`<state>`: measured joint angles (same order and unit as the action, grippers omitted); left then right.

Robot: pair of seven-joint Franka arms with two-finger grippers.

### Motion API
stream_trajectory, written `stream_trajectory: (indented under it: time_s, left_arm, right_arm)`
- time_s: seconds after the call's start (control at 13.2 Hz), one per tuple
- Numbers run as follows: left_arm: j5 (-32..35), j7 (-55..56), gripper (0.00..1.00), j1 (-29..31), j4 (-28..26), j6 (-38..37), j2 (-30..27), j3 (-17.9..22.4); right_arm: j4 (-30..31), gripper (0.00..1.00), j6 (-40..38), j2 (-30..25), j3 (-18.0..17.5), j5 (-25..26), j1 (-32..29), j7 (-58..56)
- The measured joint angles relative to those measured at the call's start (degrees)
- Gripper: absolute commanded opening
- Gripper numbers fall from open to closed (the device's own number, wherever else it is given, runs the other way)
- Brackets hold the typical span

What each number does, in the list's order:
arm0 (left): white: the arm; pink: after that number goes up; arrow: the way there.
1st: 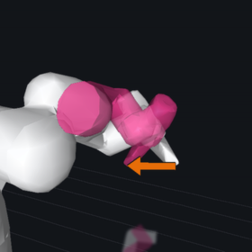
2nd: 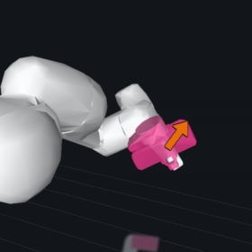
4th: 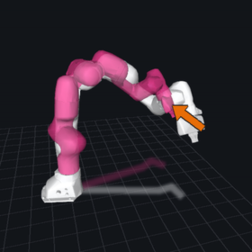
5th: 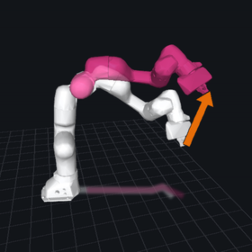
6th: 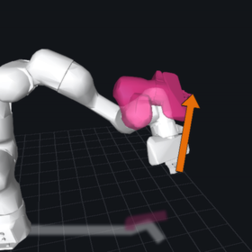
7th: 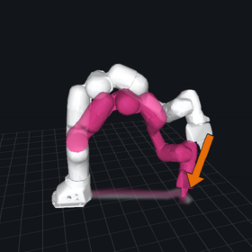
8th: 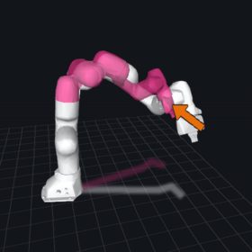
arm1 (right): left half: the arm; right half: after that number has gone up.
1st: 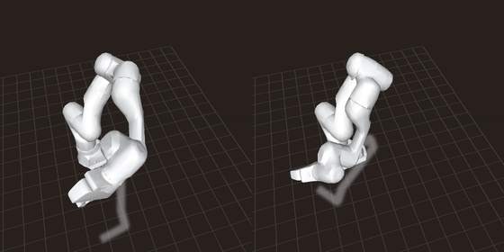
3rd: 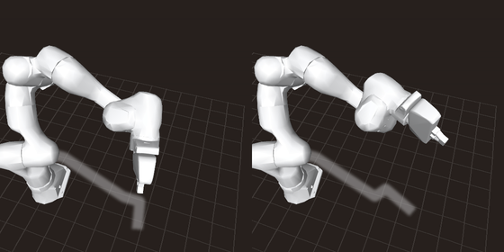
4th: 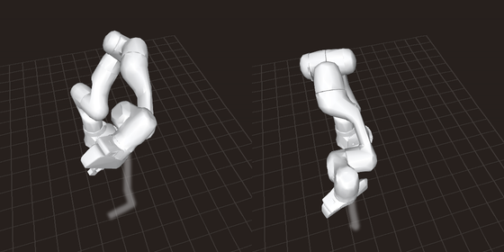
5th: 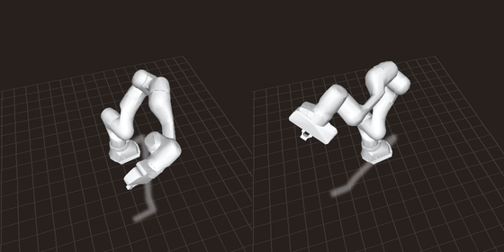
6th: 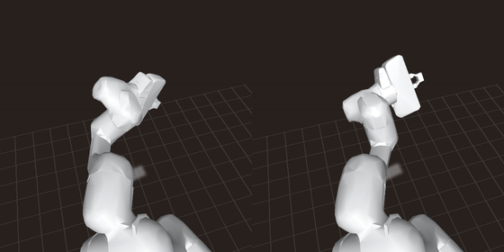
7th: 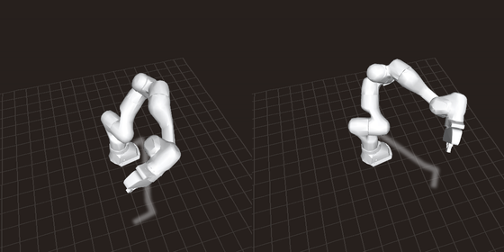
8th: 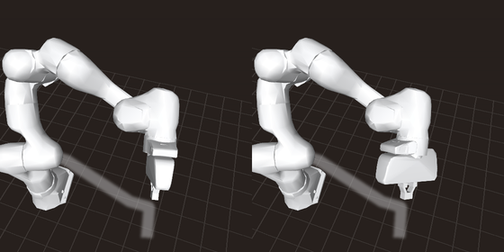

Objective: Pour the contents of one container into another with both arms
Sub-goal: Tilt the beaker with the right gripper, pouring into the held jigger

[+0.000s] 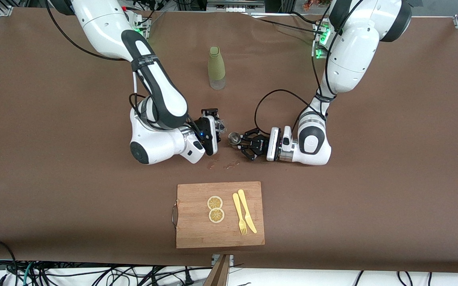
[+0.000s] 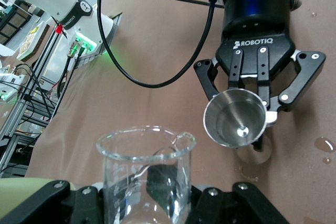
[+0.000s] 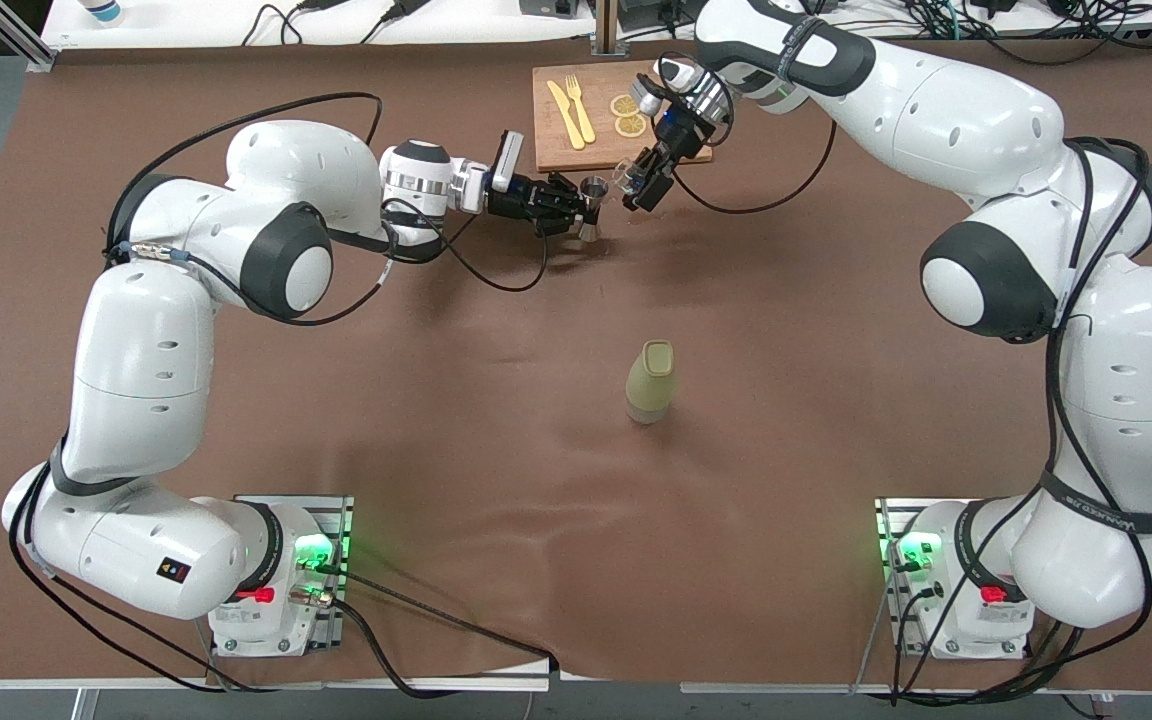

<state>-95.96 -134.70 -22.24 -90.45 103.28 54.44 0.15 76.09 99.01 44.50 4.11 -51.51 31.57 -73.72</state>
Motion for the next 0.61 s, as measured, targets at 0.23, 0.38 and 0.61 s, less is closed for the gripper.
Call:
stream_trajectory:
  time_s: [0.23,0.38,0.61]
  left_arm:
    - [0.0,0.1,0.0,-0.1,0.5,0.6,0.1,0.0]
    - [0.0,0.1,0.0,-0.4,0.8,1.1,0.1,0.0]
    - [0.0,0.4,0.0,-0.6,0.9,2.0,0.1,0.0]
  right_arm:
    - [-0.9,0.1,0.0,0.1,0.0,1.9,0.9,3.1]
    - [-1.6,0.1,0.1,0.1,0.0,3.4,1.3,5.4]
    - [-2.5,0.1,0.1,0.1,0.0,4.6,1.6,7.7]
